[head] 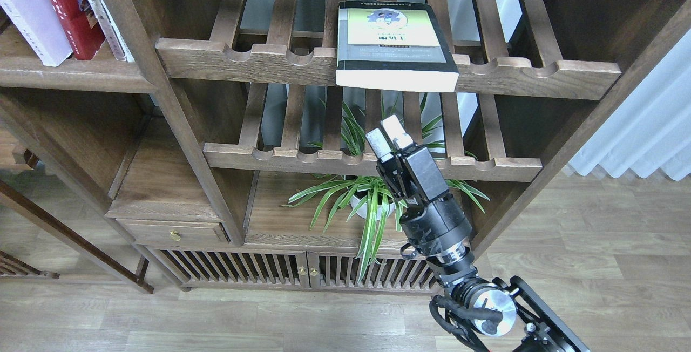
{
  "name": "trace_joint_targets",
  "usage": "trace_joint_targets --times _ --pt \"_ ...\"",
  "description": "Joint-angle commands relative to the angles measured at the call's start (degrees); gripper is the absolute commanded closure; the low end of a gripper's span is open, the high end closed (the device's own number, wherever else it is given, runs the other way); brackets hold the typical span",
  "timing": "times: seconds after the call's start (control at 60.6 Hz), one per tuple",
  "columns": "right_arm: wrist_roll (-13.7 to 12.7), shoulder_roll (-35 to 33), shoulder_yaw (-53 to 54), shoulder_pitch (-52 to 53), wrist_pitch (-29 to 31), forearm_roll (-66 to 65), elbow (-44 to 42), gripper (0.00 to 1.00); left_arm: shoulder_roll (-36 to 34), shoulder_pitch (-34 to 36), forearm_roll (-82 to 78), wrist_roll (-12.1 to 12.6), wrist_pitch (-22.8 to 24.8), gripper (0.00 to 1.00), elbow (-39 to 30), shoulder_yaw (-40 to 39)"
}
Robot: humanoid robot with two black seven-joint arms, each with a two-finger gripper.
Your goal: Organize books on shelf
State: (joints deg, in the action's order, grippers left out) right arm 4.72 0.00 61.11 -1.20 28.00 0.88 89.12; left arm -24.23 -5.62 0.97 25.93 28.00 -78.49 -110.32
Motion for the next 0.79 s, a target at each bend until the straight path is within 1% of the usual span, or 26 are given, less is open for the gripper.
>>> trace_joint_targets --times 0.0,0.281,0.776 --pt "0.02 0.0 -0.11 1.54 0.0 0.0 0.0 0.05 -0.02 -0.01 0.0 0.0 0.0 0.23 0.0 -0.08" --pt "0.02 0.0 -0.11 5.5 0.0 -0.09 0.0 0.05 -0.02 -0.01 0.0 0.0 0.0 0.22 0.0 -0.25" --pt "0.11 0.0 0.15 7.88 0.0 0.0 0.0 0.05 0.06 0.08 0.09 -0.18 0.0 0.21 0.35 -0.51"
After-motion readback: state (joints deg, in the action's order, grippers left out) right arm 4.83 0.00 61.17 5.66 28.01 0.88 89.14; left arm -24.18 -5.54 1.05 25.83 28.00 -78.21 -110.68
